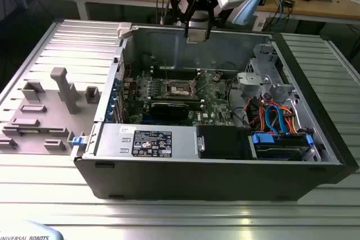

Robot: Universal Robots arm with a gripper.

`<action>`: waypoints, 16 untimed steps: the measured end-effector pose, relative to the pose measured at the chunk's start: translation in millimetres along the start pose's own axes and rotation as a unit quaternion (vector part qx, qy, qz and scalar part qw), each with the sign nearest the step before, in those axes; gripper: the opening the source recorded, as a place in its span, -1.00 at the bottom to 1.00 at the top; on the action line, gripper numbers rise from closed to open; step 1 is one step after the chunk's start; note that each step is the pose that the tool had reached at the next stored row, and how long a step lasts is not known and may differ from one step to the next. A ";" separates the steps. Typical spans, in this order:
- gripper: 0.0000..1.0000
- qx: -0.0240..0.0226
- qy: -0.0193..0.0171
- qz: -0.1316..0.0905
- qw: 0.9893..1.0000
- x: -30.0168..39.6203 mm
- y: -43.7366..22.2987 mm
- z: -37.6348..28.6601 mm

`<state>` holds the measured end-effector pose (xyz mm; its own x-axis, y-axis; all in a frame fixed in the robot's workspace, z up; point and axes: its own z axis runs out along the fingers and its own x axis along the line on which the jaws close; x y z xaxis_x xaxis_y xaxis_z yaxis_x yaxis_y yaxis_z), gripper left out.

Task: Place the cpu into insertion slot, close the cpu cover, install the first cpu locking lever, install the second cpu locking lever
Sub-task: 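Place the cpu into insertion slot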

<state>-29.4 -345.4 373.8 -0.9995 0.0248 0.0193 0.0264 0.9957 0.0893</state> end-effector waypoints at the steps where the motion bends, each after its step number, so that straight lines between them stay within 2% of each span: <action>1: 0.08 0.000 0.000 0.000 1.000 0.0 0.0 0.0; 7: 0.08 0.000 -0.001 0.009 1.000 0.3 0.0 0.1; 16: 0.08 0.000 -0.001 0.011 1.000 0.3 -0.1 0.1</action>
<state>-29.8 -345.4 373.7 -0.9987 0.0461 0.0193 0.0477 0.9949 0.0893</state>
